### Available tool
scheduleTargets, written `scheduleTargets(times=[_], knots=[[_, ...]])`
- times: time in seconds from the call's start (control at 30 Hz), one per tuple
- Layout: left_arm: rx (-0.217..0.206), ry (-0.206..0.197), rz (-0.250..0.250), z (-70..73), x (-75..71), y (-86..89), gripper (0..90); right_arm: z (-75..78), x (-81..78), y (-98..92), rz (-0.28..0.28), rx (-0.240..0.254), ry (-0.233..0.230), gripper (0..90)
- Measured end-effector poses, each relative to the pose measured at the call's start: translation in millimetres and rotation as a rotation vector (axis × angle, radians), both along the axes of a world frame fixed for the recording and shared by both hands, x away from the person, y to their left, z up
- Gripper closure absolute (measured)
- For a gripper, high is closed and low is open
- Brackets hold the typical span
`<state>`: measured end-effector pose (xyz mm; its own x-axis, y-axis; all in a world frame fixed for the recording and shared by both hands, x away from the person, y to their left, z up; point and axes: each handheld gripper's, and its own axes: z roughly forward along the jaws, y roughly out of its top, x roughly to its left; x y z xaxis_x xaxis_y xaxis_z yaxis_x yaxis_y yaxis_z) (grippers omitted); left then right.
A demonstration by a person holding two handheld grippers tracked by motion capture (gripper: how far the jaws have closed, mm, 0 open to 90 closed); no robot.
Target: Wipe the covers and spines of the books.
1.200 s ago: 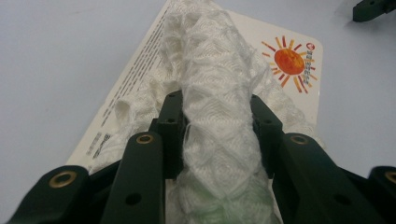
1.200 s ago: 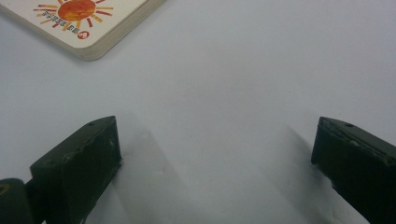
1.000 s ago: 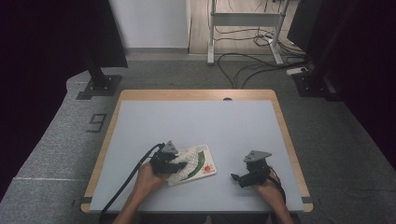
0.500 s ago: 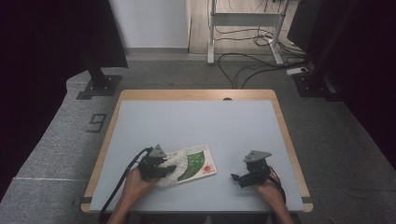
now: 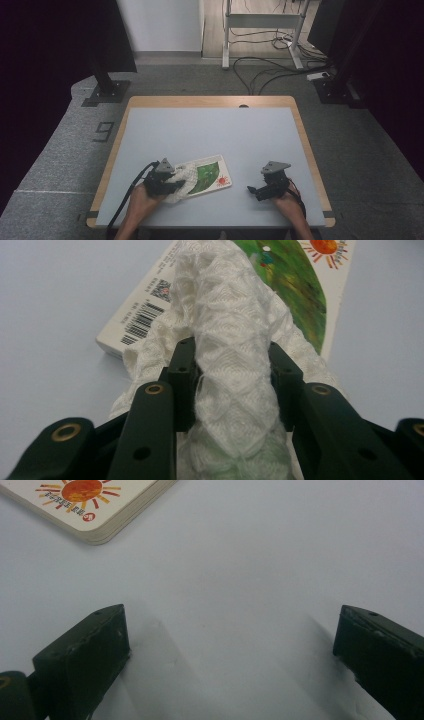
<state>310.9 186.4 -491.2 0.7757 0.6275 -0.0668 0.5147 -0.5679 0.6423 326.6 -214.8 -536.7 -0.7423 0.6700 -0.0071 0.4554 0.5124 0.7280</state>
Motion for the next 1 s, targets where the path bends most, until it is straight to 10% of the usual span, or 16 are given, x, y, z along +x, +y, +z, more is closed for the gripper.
scheduleTargets(times=[0.37, 1.0], knots=[[-0.003, 0.003, -0.009, -0.3, -18.8, -5.2, 63.8, 0.0, 0.0, 0.0, -0.001, 0.000, 0.001, 0.8], [-0.007, 0.013, -0.054, -1.4, -4.8, -33.1, 64.1, -0.1, 0.2, 0.0, -0.001, 0.001, 0.002, 0.7]])
